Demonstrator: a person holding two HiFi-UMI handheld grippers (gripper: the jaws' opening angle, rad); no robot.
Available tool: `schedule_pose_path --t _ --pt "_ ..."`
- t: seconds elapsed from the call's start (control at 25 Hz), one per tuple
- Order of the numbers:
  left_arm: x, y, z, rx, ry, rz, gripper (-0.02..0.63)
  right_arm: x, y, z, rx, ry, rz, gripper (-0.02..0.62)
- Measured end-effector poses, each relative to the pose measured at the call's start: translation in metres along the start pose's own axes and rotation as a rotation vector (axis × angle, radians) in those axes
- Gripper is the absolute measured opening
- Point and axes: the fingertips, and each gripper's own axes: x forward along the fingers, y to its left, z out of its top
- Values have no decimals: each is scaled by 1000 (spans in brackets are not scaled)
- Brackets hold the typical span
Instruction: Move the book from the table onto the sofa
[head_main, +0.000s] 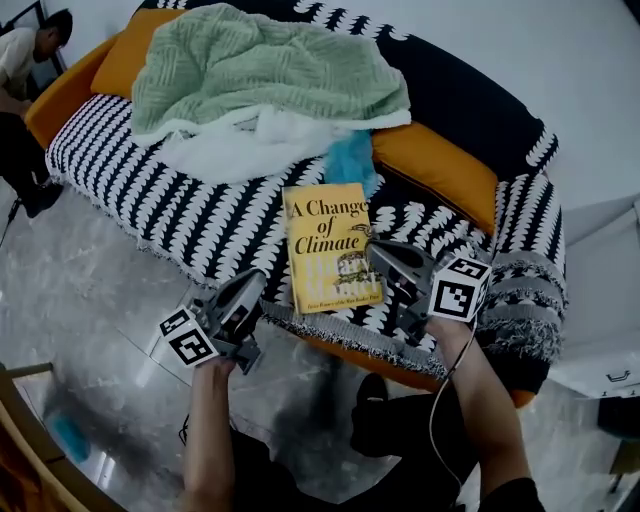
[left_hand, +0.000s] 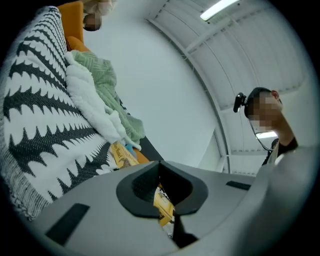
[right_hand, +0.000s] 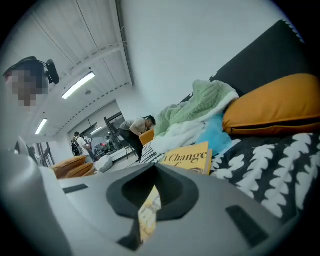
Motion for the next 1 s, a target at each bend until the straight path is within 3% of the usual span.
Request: schedule_pose_path --t 0.28,1.0 --pt "-6 -5 3 -28 -49 -54 11 -1 10 -10 -13 34 22 6" --pt "1 -6 -13 -31 17 -56 11 -3 -2 -15 15 65 0 6"
